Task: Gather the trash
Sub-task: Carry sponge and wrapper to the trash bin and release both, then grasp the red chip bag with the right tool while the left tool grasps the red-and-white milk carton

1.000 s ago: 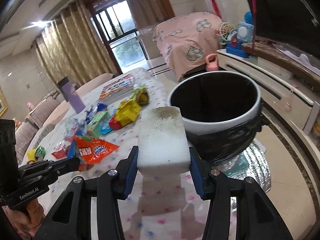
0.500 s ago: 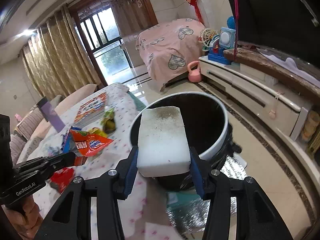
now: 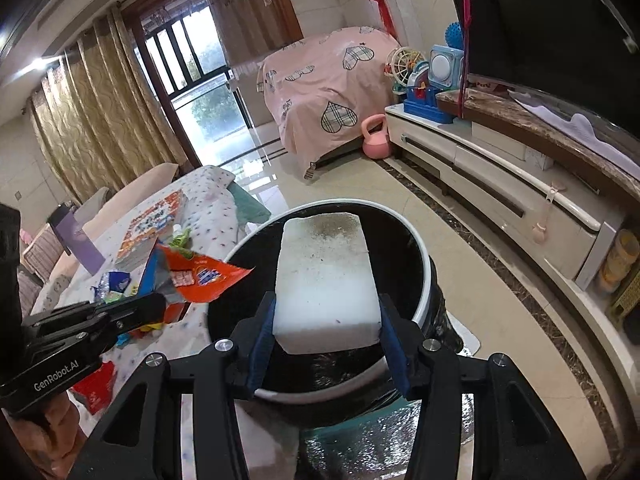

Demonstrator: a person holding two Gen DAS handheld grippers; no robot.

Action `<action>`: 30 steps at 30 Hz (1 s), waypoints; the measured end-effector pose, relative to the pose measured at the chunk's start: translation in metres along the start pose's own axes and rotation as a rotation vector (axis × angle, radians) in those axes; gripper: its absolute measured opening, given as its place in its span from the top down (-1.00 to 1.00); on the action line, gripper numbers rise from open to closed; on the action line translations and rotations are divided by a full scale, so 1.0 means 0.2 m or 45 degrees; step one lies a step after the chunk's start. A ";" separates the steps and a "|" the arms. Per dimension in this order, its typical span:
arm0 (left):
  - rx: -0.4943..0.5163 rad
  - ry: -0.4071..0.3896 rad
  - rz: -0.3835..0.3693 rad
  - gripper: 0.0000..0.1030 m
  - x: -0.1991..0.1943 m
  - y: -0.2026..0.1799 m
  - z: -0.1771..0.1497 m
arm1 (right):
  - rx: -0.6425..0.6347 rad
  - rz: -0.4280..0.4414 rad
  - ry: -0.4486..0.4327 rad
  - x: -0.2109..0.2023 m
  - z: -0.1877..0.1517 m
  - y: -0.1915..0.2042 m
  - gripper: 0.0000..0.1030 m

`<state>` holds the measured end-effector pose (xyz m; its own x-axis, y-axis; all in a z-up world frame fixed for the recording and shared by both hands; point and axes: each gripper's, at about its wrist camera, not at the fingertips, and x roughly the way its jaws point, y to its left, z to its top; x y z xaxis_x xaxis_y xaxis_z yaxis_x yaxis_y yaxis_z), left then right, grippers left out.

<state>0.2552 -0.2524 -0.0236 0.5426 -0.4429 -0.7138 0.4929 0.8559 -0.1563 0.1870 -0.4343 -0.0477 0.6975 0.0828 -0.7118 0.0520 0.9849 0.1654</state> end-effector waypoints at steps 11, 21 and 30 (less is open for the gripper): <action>-0.007 -0.016 0.034 -0.10 0.02 0.00 -0.02 | 0.053 0.007 0.033 0.07 0.04 -0.09 -0.36; -0.059 -0.057 0.008 -0.14 -0.20 0.04 -0.16 | 0.082 0.043 -0.008 -0.03 -0.03 -0.03 -0.50; -0.133 -0.075 0.009 -0.14 -0.43 0.15 -0.37 | 0.098 0.120 -0.011 -0.14 -0.17 0.12 -0.72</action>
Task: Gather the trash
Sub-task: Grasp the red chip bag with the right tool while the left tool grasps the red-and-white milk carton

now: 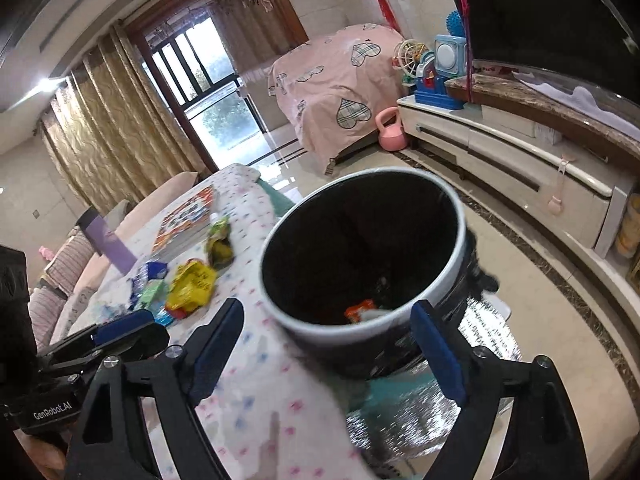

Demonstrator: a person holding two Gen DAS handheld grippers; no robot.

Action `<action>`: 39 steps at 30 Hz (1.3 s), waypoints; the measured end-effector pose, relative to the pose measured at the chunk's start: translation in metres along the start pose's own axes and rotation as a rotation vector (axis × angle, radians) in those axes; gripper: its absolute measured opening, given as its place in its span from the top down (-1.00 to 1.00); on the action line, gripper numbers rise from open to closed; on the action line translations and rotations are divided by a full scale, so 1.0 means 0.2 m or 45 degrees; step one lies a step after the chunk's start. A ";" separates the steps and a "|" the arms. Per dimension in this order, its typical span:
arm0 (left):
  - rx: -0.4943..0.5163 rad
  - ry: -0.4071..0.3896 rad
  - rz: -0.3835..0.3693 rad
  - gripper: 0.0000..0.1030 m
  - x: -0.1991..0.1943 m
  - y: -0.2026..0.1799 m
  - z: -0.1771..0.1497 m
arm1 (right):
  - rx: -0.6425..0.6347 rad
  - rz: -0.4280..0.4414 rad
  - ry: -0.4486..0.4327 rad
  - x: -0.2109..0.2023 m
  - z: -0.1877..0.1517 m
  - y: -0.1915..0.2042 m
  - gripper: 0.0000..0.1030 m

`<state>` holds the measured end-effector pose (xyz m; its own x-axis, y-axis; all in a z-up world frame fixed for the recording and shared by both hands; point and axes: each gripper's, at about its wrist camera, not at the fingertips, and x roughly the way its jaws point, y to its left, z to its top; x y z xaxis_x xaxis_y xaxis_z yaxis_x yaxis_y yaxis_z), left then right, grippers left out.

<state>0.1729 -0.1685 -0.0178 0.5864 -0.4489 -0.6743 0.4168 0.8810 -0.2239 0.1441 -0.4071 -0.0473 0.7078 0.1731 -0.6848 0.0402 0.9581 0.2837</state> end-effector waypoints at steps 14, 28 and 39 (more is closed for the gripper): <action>-0.196 -0.049 0.104 -0.14 -0.38 0.40 -0.31 | -0.056 0.127 0.062 -0.02 -0.25 0.36 -0.72; -0.422 -0.087 0.374 -0.52 -0.58 0.85 -0.50 | -0.218 0.273 0.169 0.08 -0.44 0.75 -0.72; -0.506 -0.024 0.574 -0.76 -0.51 1.11 -0.50 | -0.281 0.329 0.235 0.24 -0.46 0.90 -0.69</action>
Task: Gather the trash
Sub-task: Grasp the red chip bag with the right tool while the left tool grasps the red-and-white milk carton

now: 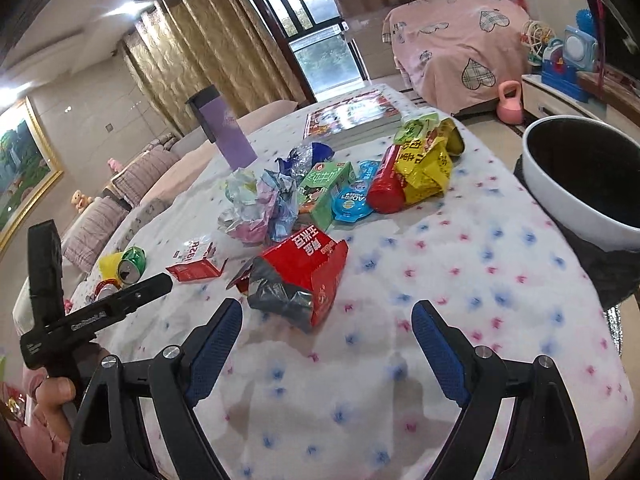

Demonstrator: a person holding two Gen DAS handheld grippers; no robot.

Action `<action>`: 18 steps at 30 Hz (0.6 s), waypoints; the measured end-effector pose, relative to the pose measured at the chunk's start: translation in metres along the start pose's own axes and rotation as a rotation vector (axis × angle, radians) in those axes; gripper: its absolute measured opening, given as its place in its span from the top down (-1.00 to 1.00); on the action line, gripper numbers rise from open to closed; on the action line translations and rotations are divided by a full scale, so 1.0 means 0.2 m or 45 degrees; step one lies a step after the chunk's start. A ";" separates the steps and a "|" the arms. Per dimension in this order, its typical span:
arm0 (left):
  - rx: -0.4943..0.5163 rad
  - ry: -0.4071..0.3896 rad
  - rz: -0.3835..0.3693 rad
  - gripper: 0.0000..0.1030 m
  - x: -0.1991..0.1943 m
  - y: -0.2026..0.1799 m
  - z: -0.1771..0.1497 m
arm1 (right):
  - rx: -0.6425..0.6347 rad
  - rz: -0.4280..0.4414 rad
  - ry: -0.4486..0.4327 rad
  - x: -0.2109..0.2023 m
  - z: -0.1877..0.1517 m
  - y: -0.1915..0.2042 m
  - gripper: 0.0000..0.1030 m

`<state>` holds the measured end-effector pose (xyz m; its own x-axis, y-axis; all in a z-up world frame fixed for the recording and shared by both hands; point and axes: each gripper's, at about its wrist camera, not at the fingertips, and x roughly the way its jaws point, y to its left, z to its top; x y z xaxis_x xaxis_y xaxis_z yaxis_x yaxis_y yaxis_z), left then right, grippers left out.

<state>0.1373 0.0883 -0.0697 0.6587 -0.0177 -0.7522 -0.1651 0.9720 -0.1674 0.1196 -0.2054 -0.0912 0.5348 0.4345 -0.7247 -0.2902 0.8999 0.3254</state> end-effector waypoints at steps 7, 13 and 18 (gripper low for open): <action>-0.004 -0.004 0.067 -0.76 0.12 0.00 0.06 | -0.024 0.024 0.034 0.09 0.05 0.04 -0.65; -0.006 0.064 0.088 -0.76 0.24 -0.01 0.08 | -0.032 0.040 0.075 0.18 0.07 0.05 -0.61; -0.040 0.060 0.060 -0.75 0.25 0.02 0.10 | -0.048 0.043 0.096 0.23 0.07 0.06 -0.09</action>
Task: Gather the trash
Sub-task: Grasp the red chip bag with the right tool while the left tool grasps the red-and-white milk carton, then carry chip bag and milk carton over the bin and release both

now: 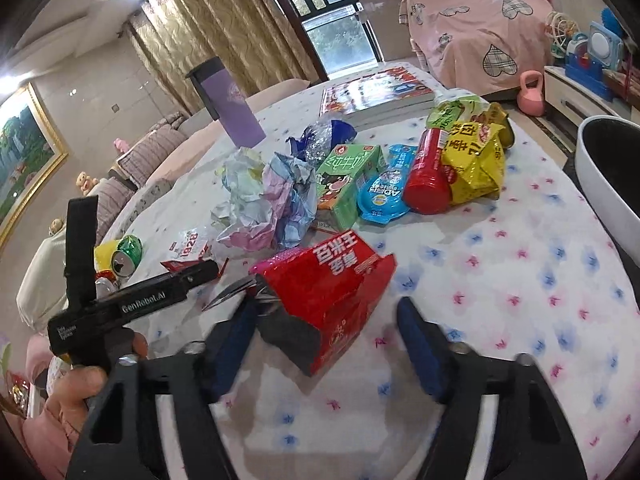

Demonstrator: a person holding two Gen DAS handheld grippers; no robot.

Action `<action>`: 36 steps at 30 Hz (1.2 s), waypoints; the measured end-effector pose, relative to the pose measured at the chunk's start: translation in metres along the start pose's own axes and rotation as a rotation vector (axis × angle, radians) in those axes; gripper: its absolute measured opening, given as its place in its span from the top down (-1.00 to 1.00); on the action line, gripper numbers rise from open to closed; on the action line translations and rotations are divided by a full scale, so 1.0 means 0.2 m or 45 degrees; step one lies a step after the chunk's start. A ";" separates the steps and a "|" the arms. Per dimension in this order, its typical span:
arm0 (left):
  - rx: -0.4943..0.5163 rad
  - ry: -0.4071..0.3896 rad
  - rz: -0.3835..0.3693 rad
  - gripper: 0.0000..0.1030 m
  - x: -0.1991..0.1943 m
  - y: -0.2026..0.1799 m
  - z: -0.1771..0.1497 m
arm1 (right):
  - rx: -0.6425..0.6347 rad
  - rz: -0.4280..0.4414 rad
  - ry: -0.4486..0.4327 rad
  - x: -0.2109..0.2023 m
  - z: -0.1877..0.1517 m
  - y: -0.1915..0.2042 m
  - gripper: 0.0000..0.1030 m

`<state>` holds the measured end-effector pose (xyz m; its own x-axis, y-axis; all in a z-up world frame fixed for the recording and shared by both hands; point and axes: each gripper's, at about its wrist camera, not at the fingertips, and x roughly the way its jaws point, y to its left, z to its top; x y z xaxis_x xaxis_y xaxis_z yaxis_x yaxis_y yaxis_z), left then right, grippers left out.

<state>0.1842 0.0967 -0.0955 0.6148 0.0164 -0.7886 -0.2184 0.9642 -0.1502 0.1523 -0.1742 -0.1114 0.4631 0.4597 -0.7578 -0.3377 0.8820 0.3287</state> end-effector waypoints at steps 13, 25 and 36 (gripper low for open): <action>0.072 -0.090 -0.095 -0.73 -0.20 -0.09 -0.10 | -0.017 -0.031 -0.027 -0.11 -0.02 -0.04 0.95; 0.158 -0.194 -0.257 -0.73 -0.47 -0.27 -0.16 | 0.019 -0.083 -0.101 -0.30 -0.08 -0.14 1.00; 0.308 -0.209 -0.394 -0.73 -0.53 -0.59 -0.18 | 0.089 -0.172 -0.205 -0.52 -0.09 -0.30 1.00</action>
<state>0.1178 -0.0276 -0.0147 0.7403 -0.2607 -0.6197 0.1679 0.9642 -0.2050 0.1094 -0.2781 -0.0621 0.6269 0.3428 -0.6996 -0.2087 0.9391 0.2731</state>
